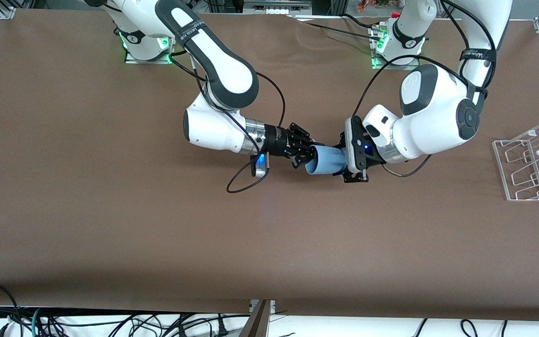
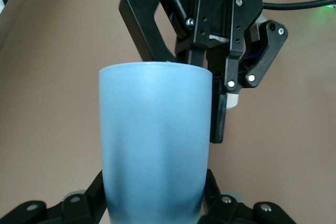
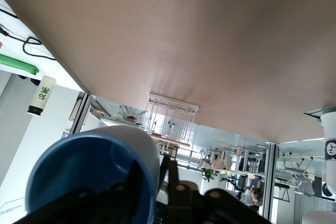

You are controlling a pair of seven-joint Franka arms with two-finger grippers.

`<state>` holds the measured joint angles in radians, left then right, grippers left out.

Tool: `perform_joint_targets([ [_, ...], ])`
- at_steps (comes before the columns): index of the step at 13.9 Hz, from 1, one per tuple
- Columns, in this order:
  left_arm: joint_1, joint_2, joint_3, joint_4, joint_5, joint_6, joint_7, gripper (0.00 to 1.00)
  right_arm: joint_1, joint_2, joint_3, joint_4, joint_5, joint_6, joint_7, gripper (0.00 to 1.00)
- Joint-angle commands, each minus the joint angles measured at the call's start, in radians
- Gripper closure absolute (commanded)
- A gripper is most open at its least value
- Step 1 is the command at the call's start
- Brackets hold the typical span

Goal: Transfer cup to left arm and place on rack
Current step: 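Open the right gripper and pull the left gripper away with the cup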

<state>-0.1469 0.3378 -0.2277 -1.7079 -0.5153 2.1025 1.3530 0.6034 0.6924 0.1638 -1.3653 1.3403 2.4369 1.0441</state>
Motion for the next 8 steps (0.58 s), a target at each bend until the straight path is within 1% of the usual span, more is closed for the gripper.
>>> perform_joint_targets([
  [1,-0.003,-0.005,-0.002,-0.006,0.023,0.011,-0.021,1.00,-0.011,0.009,-0.004,0.041,0.007,-0.010,-0.001,0.46],
  [4,0.012,-0.008,0.002,-0.004,0.023,-0.015,-0.028,1.00,-0.030,0.004,-0.007,0.043,-0.006,-0.021,-0.001,0.11],
  [5,0.019,-0.010,0.013,-0.001,0.034,-0.044,-0.028,1.00,-0.042,-0.001,-0.009,0.043,-0.054,-0.036,-0.004,0.02],
  [7,0.047,-0.014,0.039,0.007,0.073,-0.099,-0.025,1.00,-0.083,-0.019,-0.006,0.043,-0.182,-0.105,-0.003,0.01],
  [8,0.056,-0.019,0.063,0.007,0.093,-0.128,-0.023,1.00,-0.109,-0.021,-0.006,0.041,-0.216,-0.161,-0.002,0.01],
])
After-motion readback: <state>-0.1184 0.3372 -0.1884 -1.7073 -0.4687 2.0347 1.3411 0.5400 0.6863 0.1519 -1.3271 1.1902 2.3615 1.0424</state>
